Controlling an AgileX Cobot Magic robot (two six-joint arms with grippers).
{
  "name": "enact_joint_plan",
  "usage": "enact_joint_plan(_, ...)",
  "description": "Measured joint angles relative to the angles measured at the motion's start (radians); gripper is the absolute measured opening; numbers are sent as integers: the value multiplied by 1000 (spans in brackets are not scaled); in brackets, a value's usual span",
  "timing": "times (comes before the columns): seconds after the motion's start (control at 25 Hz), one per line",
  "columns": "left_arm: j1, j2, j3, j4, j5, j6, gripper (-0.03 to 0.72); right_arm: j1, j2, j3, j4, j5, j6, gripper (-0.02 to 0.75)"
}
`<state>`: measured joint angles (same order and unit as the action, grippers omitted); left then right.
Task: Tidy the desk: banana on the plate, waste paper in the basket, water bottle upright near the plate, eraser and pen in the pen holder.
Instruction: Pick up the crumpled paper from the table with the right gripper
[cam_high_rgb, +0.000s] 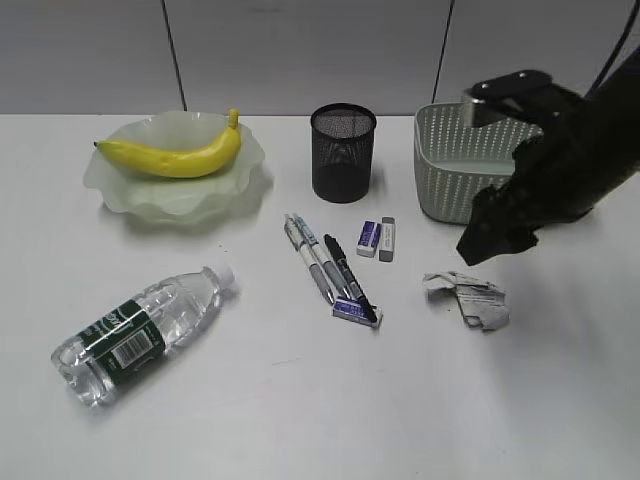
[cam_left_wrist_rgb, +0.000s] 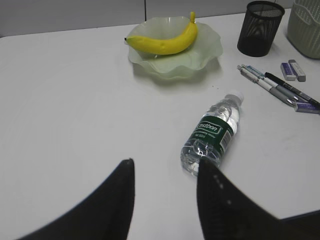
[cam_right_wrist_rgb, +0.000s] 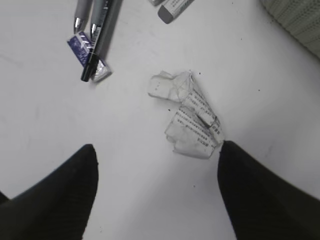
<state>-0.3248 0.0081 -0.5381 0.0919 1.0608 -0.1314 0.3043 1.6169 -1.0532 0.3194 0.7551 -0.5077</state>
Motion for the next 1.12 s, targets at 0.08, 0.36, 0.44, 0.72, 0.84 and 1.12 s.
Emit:
enact_joint_plan(0.08,0,0,0,0,0,0,310,0,62,-1,0,-41,-1,582)
enact_joint_plan(0.36,0,0,0,0,0,0,310,0,245,-4,-21,-162,0,594)
enact_joint_plan(0.44,0,0,0,0,0,0,310,0,288,-6,-35,-182,0,595)
enact_joint_plan(0.72,0,0,0,0,0,0,310,0,377,-16,-62,-193,-1,515)
enact_joint_plan(0.84,0,0,0,0,0,0,310,0,379,-18,-64,-182,-1,333)
enact_joint_plan(1.12,0,0,0,0,0,0,309,0,361,-83,-13,7,-7,286)
